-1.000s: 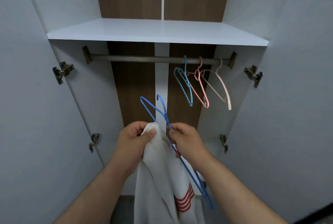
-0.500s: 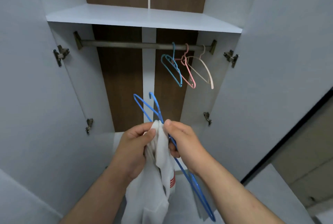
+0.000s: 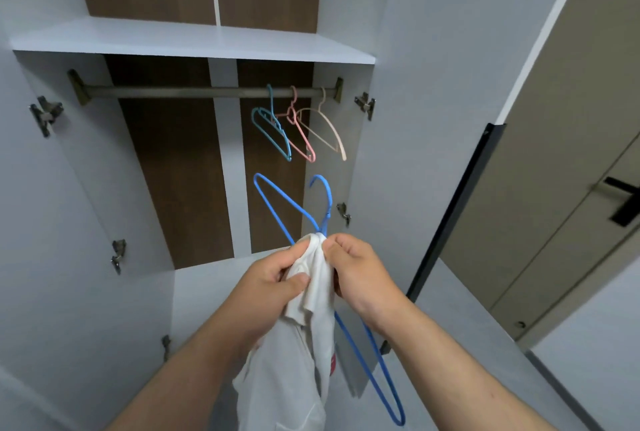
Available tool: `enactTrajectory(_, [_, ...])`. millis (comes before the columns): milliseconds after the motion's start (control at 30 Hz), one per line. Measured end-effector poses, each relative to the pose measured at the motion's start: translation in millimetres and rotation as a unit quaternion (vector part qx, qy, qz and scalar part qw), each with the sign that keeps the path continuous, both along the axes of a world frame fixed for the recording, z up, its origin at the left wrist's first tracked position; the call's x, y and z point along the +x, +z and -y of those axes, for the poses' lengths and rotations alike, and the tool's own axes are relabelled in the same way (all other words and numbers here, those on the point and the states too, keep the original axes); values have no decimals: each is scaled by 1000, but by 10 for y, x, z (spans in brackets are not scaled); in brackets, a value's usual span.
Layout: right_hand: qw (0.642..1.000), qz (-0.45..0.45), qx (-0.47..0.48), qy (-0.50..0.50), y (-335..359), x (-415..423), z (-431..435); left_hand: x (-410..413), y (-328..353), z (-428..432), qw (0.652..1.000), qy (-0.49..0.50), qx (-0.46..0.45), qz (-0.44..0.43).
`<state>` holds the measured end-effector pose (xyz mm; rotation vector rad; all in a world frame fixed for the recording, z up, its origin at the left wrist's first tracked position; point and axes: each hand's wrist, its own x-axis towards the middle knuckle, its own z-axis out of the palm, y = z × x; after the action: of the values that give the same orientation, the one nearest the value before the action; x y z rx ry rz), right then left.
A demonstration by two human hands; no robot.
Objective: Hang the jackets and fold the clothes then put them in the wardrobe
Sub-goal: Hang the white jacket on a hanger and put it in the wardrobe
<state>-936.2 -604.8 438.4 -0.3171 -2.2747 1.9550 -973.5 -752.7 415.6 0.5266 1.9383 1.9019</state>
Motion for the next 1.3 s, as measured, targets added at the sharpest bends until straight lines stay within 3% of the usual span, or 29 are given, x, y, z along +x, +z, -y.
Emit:
enactTrajectory(200, [997, -8, 74, -18, 8, 477, -518, 322, -37, -409, 999, -23, 11, 23])
enactTrajectory(333, [995, 2, 92, -29, 43, 737, -934, 288, -82, -405, 980, 77, 132, 125])
enactTrajectory(467, [999, 4, 14, -36, 258, 805, -1269, -85, -141, -57, 950, 200, 178, 161])
enactTrajectory(567, [999, 22, -46, -3, 491, 707, -1350, -366, -38, 169, 937, 226, 202, 171])
enactTrajectory(767, [991, 49, -33, 122, 908, 432, -1272, -823, 447, 643, 910, 279, 264, 156])
enactTrajectory(1033, [979, 49, 73, 185, 1182, -83, -937, -1171, 1136, 985, 972, 163, 171, 15])
enactTrajectory(1200, [976, 12, 163, 145, 1275, -350, -662, -1166, 1314, 941, 993, 99, 29, -54])
enactTrajectory(1300, [969, -10, 224, 105, 1324, -485, -530, -1131, 1433, 891, 984, 104, -63, -129])
